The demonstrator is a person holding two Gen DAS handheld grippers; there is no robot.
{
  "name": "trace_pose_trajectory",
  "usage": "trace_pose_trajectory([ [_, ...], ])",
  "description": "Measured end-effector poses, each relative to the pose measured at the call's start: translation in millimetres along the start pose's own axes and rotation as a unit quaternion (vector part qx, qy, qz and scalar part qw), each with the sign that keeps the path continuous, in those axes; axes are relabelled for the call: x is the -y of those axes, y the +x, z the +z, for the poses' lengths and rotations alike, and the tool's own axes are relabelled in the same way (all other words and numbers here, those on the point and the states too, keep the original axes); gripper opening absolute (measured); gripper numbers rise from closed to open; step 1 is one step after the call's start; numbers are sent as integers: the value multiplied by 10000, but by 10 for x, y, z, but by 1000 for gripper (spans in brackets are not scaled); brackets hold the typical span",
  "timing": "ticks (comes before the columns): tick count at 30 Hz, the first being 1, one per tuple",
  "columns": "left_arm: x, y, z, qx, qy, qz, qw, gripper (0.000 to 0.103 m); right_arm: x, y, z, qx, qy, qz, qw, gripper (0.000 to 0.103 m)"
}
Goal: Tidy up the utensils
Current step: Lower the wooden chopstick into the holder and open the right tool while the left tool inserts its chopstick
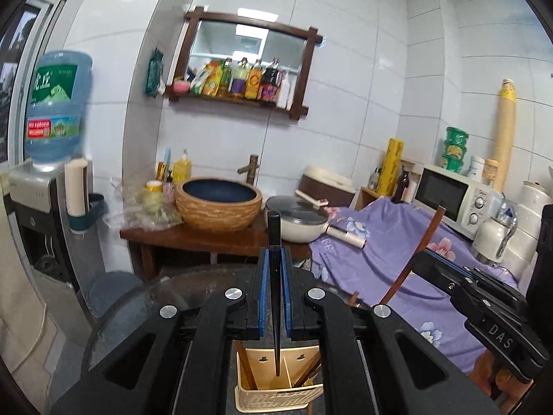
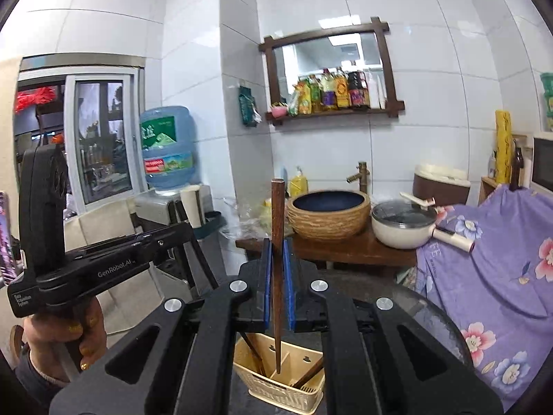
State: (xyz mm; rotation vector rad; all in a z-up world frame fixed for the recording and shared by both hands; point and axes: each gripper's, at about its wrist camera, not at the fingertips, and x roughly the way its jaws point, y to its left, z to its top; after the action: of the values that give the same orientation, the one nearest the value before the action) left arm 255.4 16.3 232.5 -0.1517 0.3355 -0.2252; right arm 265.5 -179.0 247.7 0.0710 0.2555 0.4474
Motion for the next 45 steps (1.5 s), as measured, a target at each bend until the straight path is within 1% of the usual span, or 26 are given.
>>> trace_pose_trajectory([
  [5,-77,322,-337,-307,-71,111,9994,7,177,296,-342,-250,276,-146,9992,7],
  [12,-198,557,-705,-691,-106,191,9974,7,283,549,-776,-614,472,-153,9969,7],
  [14,-237,617,-789,-803,-113,211,9965,7,290,591,-838,-675,503,-150,9963,7],
  [21,-265,725,-944,-1012,-39,244,9946,7,291,674,-984,-796,501,-219,9953,7],
  [25,-239,745,-983,-987,50,317,9946,7,292,687,-1013,-829,509,-242,9950,8],
  [28,-234,736,-980,-992,58,289,9946,7,296,664,-1020,-742,453,-317,9957,8],
  [29,-236,719,-975,-968,61,289,9949,13,293,649,-1015,-706,421,-340,9960,8],
  [30,-235,691,-965,-908,67,303,9954,26,285,630,-1012,-680,384,-361,9963,9],
  [31,-235,661,-953,-836,67,323,9959,36,282,614,-1007,-663,360,-387,9964,13],
  [32,-236,610,-939,-737,60,332,9967,51,277,592,-1005,-647,331,-418,9965,25],
  [33,-238,573,-928,-669,52,325,9972,54,265,551,-1003,-605,299,-422,9968,35],
  [34,-236,527,-911,-598,46,323,9977,54,257,516,-997,-557,295,-417,9971,49],
  [35,-235,460,-896,-526,60,316,9981,55,252,466,-996,-470,296,-418,9976,50],
  [36,-228,418,-887,-485,74,311,9983,59,240,392,-998,-356,273,-448,9980,50],
  [39,-231,230,-912,-286,115,371,9988,69,198,235,-1020,-310,224,-466,9982,50],
  [42,-238,76,-1023,-256,138,397,9988,78,154,87,-1104,-373,255,-501,9977,51],
  [45,-300,-45,-1187,-308,66,492,9983,85,122,-39,-1253,-492,349,-463,9971,53],
])
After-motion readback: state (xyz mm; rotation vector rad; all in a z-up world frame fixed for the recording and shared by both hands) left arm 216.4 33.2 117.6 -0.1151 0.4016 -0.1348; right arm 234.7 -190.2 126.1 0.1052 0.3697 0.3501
